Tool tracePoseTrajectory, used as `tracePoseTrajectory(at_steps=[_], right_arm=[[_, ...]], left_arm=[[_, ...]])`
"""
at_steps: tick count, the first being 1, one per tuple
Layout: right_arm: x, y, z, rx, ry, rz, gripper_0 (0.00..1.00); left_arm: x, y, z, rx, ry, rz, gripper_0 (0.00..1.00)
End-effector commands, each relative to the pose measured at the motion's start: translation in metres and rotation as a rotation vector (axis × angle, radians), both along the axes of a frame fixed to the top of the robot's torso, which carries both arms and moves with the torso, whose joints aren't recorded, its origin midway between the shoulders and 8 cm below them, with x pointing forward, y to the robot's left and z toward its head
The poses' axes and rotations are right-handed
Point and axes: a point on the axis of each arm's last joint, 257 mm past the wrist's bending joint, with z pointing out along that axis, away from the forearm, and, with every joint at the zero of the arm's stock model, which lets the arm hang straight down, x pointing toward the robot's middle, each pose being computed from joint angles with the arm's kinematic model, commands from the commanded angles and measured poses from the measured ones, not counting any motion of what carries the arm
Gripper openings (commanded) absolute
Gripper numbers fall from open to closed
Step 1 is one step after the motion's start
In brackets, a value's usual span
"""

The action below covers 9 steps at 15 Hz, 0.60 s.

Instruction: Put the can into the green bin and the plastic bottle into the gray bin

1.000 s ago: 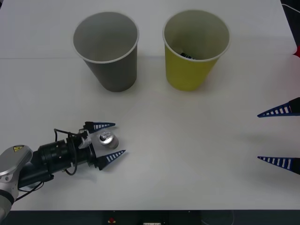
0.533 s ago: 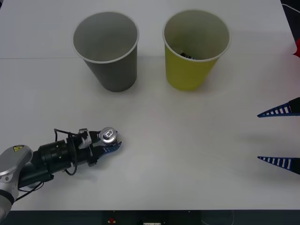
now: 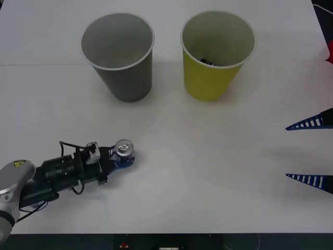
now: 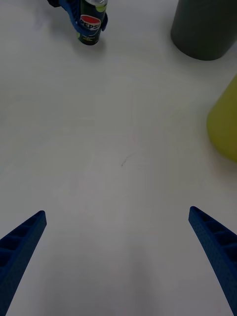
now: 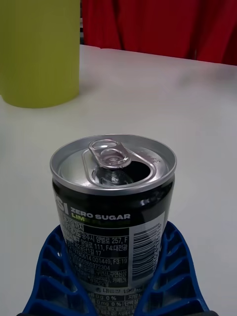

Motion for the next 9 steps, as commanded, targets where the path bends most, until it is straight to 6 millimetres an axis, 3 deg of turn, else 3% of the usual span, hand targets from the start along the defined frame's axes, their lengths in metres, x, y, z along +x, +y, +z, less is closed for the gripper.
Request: tracePoseTrajectory(at_steps=[1, 5, 9], right_arm=[[0.0, 0.0, 0.0, 0.0, 0.0, 0.0, 1.0], [0.0, 0.0, 0.0, 0.0, 0.0, 0.0, 1.0], [0.0, 0.0, 0.0, 0.0, 0.0, 0.0, 1.0]], left_arm=[[-0.008, 0.001, 0.012, 0.001, 0.055, -0.034, 0.0], [-0.019, 0.011, 0.037, 0.041, 0.108, -0.029, 0.0], [-0.024, 0.002, 0.063, 0.05, 0.165, 0.001, 0.0]])
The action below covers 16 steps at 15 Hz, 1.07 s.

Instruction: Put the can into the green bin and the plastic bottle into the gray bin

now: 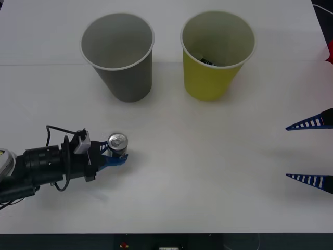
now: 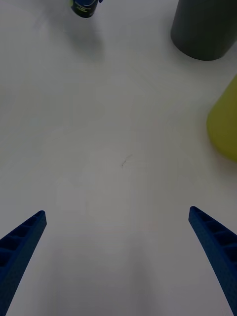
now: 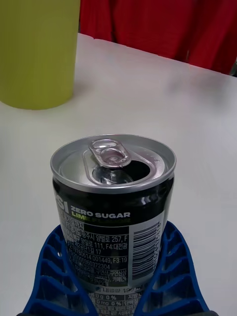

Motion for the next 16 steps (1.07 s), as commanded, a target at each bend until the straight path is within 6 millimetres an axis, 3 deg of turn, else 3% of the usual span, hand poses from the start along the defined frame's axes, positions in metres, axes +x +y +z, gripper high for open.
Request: tracePoseTrajectory(at_steps=[1, 9, 16], right_arm=[[0.0, 0.0, 0.0, 0.0, 0.0, 0.0, 1.0], [0.0, 0.0, 0.0, 0.0, 0.0, 0.0, 1.0], [0.0, 0.0, 0.0, 0.0, 0.0, 0.0, 1.0]], left_arm=[[-0.001, -0.008, 0.018, 0.008, 0.044, 0.034, 0.0], [-0.009, -0.036, 0.073, 0.06, 0.16, 0.149, 0.0], [-0.02, -0.071, 0.135, 0.131, 0.229, 0.25, 0.0]])
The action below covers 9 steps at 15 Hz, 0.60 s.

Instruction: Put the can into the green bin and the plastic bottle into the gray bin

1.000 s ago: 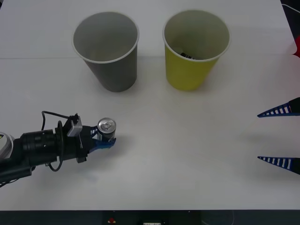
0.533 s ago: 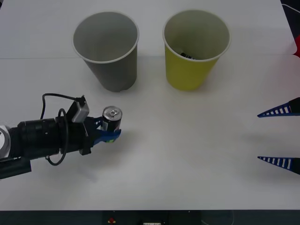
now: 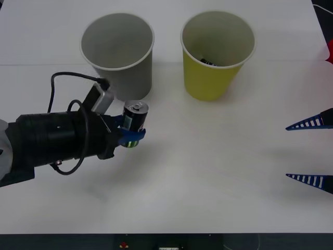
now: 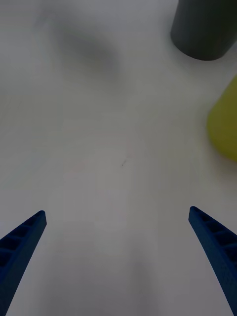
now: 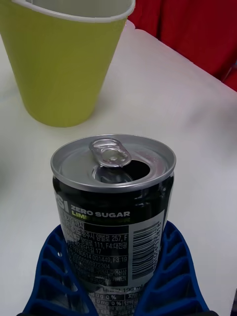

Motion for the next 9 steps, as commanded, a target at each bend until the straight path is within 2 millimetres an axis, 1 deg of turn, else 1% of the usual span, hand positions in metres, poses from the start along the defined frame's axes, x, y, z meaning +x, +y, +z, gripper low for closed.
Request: tracePoseTrajectory(at_steps=[1, 3, 4, 6, 9], right_arm=[[0.0, 0.0, 0.0, 0.0, 0.0, 0.0, 1.0], [0.0, 0.0, 0.0, 0.0, 0.0, 0.0, 1.0], [0.0, 0.0, 0.0, 0.0, 0.0, 0.0, 1.0], [0.0, 0.0, 0.0, 0.0, 0.0, 0.0, 1.0], [0.0, 0.0, 0.0, 0.0, 0.0, 0.0, 1.0]], left_arm=[[-0.003, -0.016, 0.025, 0.063, 0.0, 0.007, 0.0], [0.004, -0.031, 0.043, 0.08, -0.041, -0.026, 0.0], [0.009, -0.038, 0.048, 0.085, -0.051, -0.04, 0.0], [0.023, -0.053, 0.06, 0.092, -0.068, -0.067, 0.0], [0.051, -0.079, 0.092, 0.043, -0.083, -0.081, 0.0]])
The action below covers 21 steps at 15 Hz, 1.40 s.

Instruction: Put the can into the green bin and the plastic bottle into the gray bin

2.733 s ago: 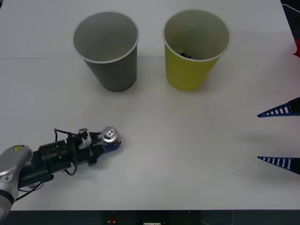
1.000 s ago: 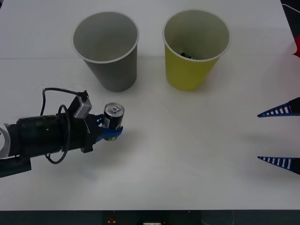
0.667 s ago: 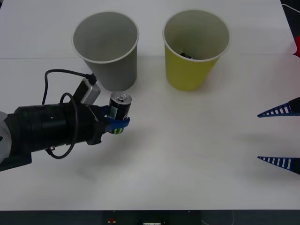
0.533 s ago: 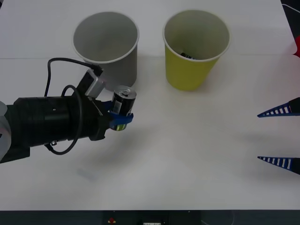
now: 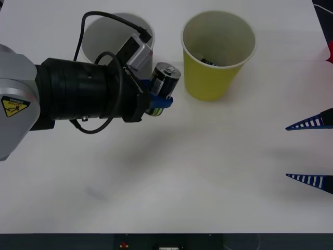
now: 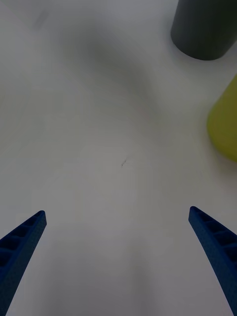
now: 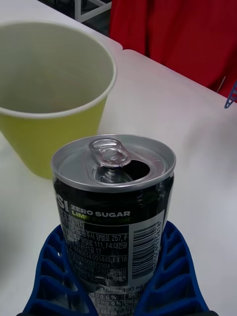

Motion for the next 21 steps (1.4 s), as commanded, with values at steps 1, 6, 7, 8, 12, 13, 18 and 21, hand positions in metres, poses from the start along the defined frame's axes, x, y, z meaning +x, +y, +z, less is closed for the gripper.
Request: tracePoseTrajectory(at_steps=[1, 6, 7, 8, 12, 13, 18, 21], right_arm=[[0.0, 0.0, 0.0, 0.0, 0.0, 0.0, 1.0], [0.0, 0.0, 0.0, 0.0, 0.0, 0.0, 1.0], [0.0, 0.0, 0.0, 0.0, 0.0, 0.0, 1.0], [0.0, 0.0, 0.0, 0.0, 0.0, 0.0, 1.0], [0.0, 0.0, 0.0, 0.0, 0.0, 0.0, 1.0], [0.0, 0.0, 0.0, 0.0, 0.0, 0.0, 1.0], [0.0, 0.0, 0.0, 0.0, 0.0, 0.0, 1.0], [0.0, 0.0, 0.0, 0.0, 0.0, 0.0, 1.0]], left_arm=[[0.026, -0.023, 0.028, -0.047, -0.002, -0.008, 0.0], [0.082, -0.073, 0.074, -0.042, 0.008, -0.008, 0.0], [0.09, -0.079, 0.082, -0.019, 0.017, -0.002, 0.0], [0.097, -0.085, 0.087, 0.0, 0.03, 0.006, 0.0], [0.124, -0.11, 0.099, 0.021, 0.052, 0.03, 0.0], [0.132, -0.116, 0.1, 0.036, 0.047, 0.048, 0.0], [0.165, -0.142, 0.086, 0.065, 0.023, 0.117, 0.0], [0.171, -0.141, 0.081, 0.09, 0.003, 0.112, 0.0]])
